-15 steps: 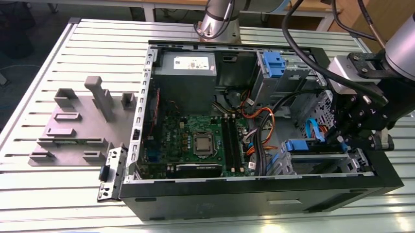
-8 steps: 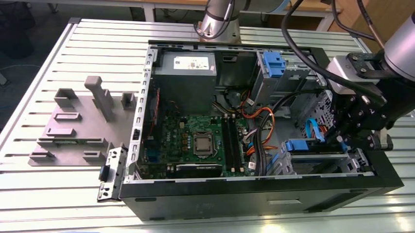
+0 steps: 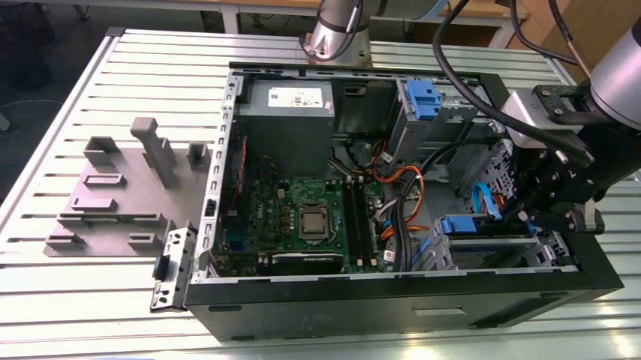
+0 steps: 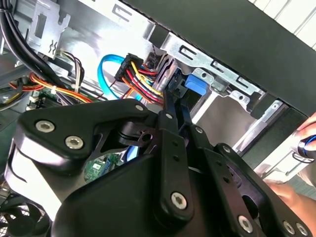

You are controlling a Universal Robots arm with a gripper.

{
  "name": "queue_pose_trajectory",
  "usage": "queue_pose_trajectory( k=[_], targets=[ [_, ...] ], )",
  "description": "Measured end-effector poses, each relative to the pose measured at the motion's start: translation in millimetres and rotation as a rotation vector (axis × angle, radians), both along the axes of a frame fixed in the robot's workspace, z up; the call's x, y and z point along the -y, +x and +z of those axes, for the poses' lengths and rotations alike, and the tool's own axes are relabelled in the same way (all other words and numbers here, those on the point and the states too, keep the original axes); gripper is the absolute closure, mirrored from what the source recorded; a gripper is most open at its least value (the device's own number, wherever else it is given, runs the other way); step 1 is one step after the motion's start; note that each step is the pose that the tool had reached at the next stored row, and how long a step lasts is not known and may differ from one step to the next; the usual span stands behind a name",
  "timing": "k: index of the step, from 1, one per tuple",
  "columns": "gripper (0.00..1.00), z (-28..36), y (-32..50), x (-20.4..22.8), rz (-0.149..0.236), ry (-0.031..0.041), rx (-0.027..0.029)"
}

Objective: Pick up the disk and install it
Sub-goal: 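Insert the second disk wire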

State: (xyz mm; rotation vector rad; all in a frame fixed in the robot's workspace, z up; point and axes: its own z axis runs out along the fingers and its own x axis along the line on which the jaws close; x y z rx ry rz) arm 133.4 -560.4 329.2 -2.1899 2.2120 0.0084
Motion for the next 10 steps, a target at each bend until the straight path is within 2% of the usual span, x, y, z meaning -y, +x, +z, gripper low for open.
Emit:
queue_pose_trajectory(
  k=[10],
  targets=[
    [0.83,-2.0,0.0,-0.1,0.0,-0.0011,0.0]
  ],
)
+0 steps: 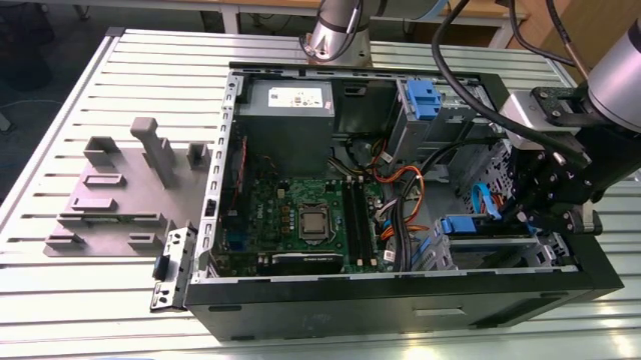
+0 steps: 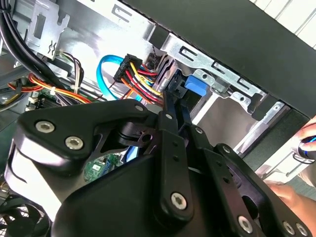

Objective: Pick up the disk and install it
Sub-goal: 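Insert the second disk wire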

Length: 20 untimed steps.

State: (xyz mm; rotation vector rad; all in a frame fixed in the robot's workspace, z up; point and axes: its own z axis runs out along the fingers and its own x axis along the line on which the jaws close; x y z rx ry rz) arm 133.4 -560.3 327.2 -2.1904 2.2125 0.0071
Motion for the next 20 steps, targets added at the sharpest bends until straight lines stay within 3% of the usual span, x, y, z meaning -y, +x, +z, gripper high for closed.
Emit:
queue_pose_trajectory(
  k=[4,5,7,8,10,14,20],
  targets=[
    [0.82,-0.7,0.0,0.0,0.0,0.0013,-0.0001],
    [0.76,-0.8,0.0,0.0,0.0,0.0012,-0.0001],
    [0.76,-0.3,0.0,0.0,0.0,0.0003,0.0],
    [0.69,-0.3,0.0,0.0,0.0,0.0002,0.0],
    [0.69,1.2,0.0,-0.1,0.0,-0.0001,0.0],
    [0.69,11.1,0.0,-0.6,0.0,0.0001,0.0],
    [0.69,31.7,0.0,-1.8,0.0,-0.0003,-0.0001]
  ],
)
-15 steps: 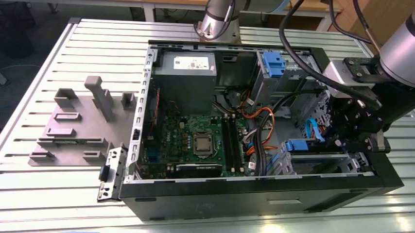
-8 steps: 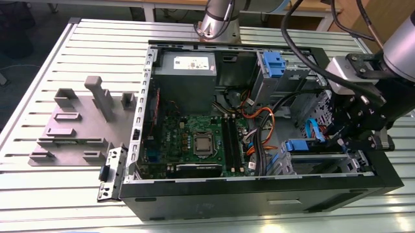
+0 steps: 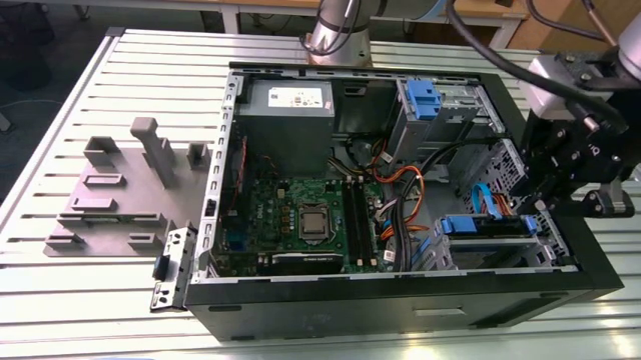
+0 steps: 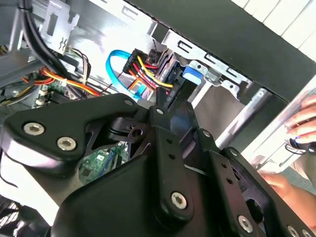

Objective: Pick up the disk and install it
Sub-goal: 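Insert the second disk wire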

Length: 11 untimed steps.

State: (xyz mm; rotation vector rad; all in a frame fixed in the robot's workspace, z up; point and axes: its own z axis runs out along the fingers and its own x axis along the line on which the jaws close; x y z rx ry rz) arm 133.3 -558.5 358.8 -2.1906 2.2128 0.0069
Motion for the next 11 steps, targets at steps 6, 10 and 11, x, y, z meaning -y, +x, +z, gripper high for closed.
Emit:
queue_pose_trajectory(
  k=[6,10,11],
  targets=[
    [0.69,6.0,0.0,-4.1,0.0,-0.0024,0.0],
    [0.69,6.0,0.0,-4.6,0.0,-0.0026,0.0001],
    [0.69,6.0,0.0,-4.6,0.0,-0.0025,0.0]
  ],
)
